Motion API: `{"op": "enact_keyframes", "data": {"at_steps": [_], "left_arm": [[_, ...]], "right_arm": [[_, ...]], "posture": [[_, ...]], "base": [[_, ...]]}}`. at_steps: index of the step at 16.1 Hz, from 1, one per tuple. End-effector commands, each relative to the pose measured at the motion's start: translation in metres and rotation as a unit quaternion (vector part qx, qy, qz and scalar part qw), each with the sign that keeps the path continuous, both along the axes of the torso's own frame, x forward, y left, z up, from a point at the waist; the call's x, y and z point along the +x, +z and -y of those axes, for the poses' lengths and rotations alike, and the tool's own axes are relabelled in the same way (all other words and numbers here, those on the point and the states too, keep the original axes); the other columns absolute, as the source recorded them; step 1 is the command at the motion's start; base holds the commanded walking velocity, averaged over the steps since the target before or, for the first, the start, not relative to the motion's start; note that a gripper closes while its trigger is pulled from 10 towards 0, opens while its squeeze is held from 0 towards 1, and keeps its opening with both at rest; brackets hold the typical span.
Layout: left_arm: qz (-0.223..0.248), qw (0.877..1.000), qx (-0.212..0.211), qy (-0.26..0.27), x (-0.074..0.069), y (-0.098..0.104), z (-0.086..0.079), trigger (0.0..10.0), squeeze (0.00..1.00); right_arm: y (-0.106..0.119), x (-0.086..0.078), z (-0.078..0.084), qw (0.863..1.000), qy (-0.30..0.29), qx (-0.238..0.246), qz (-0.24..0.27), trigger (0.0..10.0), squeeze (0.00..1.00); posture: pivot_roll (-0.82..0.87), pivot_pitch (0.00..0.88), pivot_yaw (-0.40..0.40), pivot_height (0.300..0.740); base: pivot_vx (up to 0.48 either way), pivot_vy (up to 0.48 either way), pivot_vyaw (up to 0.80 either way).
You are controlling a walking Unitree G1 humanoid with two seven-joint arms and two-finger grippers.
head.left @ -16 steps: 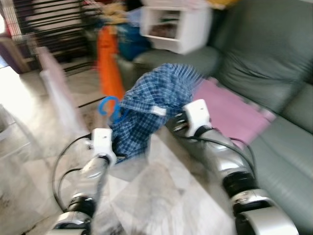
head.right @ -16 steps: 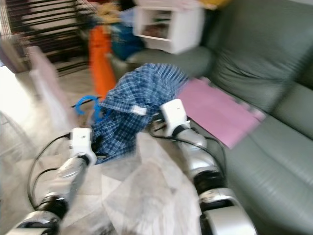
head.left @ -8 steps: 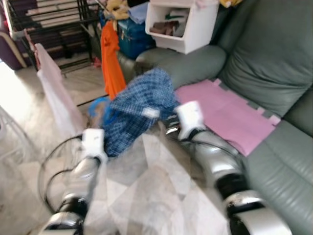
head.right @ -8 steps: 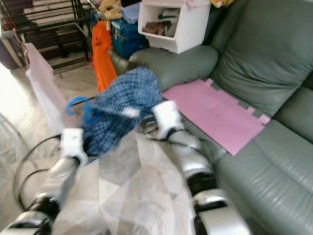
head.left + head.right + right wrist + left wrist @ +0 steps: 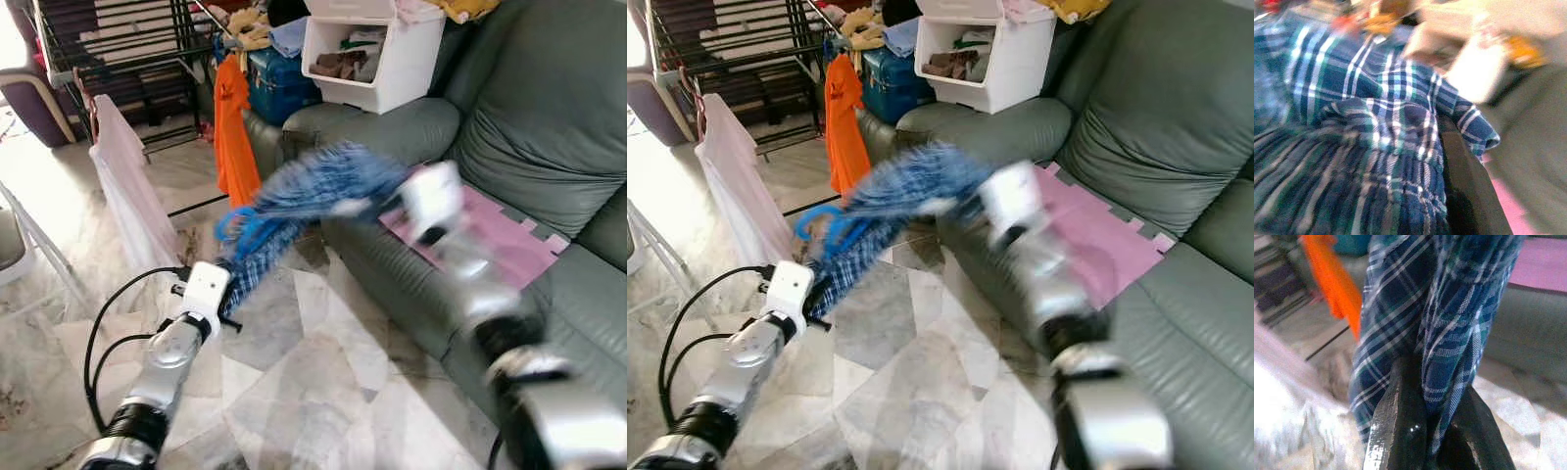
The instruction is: Hang hanger
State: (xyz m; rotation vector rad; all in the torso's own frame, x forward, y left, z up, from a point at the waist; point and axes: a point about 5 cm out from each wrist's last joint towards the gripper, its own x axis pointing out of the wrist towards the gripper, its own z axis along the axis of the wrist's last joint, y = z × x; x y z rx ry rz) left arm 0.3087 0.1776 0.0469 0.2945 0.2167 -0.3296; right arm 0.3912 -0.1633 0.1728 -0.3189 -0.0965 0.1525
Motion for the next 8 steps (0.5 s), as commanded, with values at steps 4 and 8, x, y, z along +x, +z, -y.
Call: {"op": "enact_keyframes", "data": {"at_steps": [4, 8], "left_arm": [[-0.012, 0.994, 0.048, -0.095, -0.016, -0.006, -0.006, 10.0, 0.0], [0.014, 0.993, 0.021, -0.118, -0.015, 0.003, -0.002, 10.0, 0.0]], "right_arm": [[0.057, 0.015, 0.045, 0.99, -0.122, -0.021, 0.069, 10.0, 0.0], [0.049, 0.018, 0.05, 0.991, -0.132, -0.026, 0.027, 10.0, 0.0]], "posture": [[-0.09, 0.0, 0.041, 0.74], [-0.09, 0.0, 0.038, 0.74]], "base": [[0.0, 0.0, 0.0], [0.0, 0.0, 0.0]]}}
